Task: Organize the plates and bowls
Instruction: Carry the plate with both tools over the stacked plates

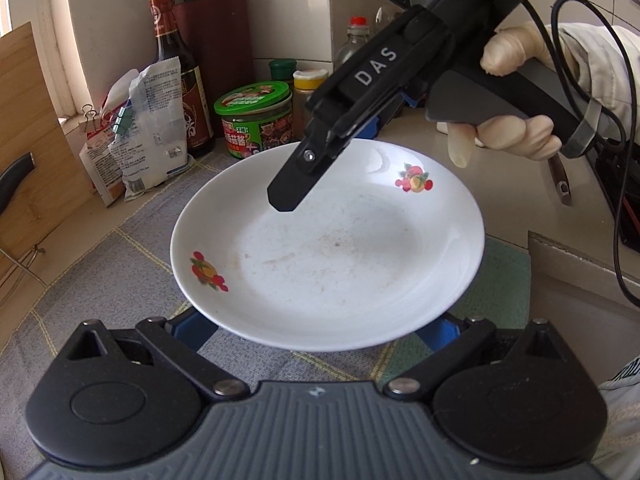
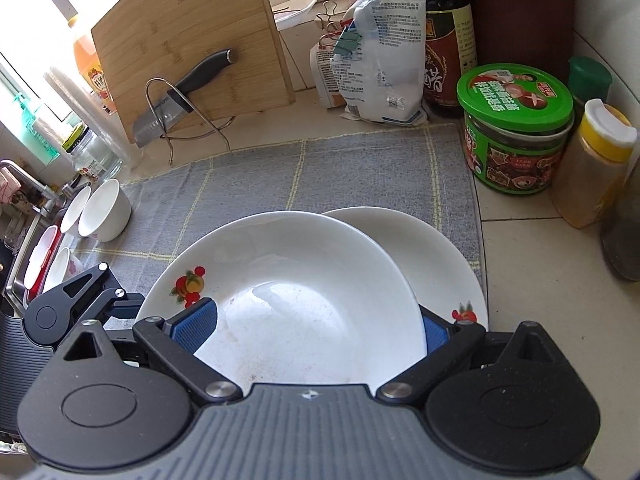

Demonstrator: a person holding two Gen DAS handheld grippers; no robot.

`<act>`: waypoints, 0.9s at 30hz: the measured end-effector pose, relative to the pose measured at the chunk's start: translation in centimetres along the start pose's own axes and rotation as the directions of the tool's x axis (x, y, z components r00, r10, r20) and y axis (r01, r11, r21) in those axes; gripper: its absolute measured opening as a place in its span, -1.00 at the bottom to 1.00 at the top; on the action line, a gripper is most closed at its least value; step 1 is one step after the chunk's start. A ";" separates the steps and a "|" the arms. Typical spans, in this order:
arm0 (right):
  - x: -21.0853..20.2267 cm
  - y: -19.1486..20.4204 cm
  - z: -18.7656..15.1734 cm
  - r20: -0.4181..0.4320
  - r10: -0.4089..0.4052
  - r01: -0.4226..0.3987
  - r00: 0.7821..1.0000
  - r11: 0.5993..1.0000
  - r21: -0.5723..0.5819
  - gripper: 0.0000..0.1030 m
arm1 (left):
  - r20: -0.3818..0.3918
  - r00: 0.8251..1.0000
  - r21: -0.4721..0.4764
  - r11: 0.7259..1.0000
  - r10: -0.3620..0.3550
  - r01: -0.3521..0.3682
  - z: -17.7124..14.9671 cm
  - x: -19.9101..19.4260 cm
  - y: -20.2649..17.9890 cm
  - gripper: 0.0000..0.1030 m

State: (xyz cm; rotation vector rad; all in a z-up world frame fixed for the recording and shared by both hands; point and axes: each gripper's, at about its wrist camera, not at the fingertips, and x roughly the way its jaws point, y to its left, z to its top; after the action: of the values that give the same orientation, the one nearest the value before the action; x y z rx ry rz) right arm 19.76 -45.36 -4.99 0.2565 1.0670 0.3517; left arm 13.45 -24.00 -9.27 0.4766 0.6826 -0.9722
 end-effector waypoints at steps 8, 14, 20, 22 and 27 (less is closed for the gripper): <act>-0.2 -0.5 -0.3 -0.001 -0.008 0.008 1.000 1.000 0.013 0.97 | -0.010 1.000 0.007 1.000 -0.014 0.014 0.1 0.6 0.0 0.97; 0.1 -0.8 -0.5 -0.006 -0.010 0.010 1.000 1.000 0.023 0.97 | -0.024 0.999 0.000 1.000 -0.022 0.022 0.1 0.9 0.0 0.97; 0.4 -1.0 -0.6 -0.010 -0.014 0.014 1.000 1.000 0.027 0.97 | -0.041 0.999 -0.007 1.000 -0.030 0.030 0.2 1.1 0.3 0.97; 0.5 -1.0 -0.6 -0.013 -0.017 0.017 1.000 0.999 0.028 0.97 | -0.044 0.999 -0.009 0.999 -0.031 0.031 0.2 1.2 0.3 0.97; 0.9 -1.0 -0.6 -0.019 -0.031 0.032 0.999 0.999 0.026 0.97 | -0.053 0.998 -0.013 0.999 -0.038 0.037 0.3 1.4 0.4 0.97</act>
State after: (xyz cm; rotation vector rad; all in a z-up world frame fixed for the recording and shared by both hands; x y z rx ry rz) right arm 19.80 -45.93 -6.32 0.2598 1.0934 0.3124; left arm 14.42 -24.81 -10.06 0.4818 0.7473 -0.9932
